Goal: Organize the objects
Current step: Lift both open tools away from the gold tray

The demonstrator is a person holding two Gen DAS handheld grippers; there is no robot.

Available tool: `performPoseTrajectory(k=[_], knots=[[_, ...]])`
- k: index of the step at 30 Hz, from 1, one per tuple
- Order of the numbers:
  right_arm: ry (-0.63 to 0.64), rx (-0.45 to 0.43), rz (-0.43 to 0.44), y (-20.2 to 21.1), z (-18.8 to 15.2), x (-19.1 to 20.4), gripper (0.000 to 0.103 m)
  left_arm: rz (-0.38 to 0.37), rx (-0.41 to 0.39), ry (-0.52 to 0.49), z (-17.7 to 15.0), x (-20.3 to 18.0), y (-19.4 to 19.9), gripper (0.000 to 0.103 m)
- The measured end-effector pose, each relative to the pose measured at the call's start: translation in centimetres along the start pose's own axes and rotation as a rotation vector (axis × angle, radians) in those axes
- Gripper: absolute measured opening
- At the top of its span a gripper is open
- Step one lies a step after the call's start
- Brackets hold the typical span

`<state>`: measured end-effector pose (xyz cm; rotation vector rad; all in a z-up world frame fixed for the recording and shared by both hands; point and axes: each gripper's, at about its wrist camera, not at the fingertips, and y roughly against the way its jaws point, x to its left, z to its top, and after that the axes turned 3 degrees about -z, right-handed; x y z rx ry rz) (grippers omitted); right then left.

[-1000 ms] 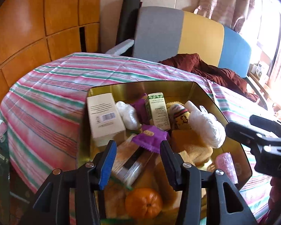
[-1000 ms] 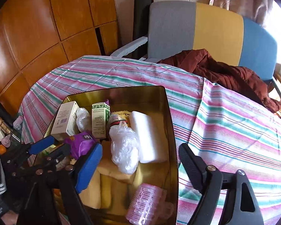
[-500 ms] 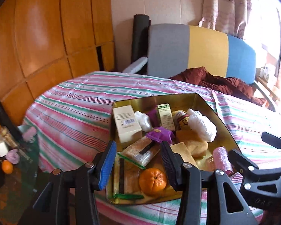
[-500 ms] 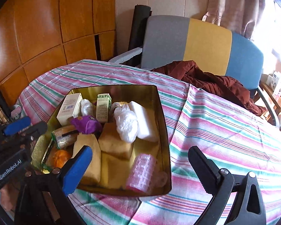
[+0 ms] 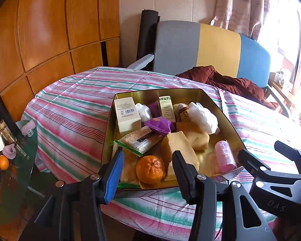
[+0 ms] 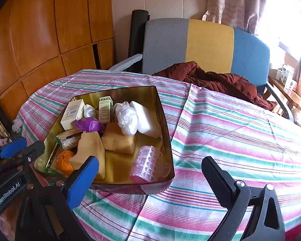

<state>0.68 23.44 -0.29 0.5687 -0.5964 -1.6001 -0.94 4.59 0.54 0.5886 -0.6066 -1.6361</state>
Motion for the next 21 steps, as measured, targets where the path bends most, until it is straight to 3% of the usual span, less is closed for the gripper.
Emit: performPoseTrajectory(k=[21], knots=[[0.027,0.018,-0.009,-0.73,-0.42,0.80,0.103,0.017,-0.004,-0.008,-0.45,0.42,-0.58,0.048]])
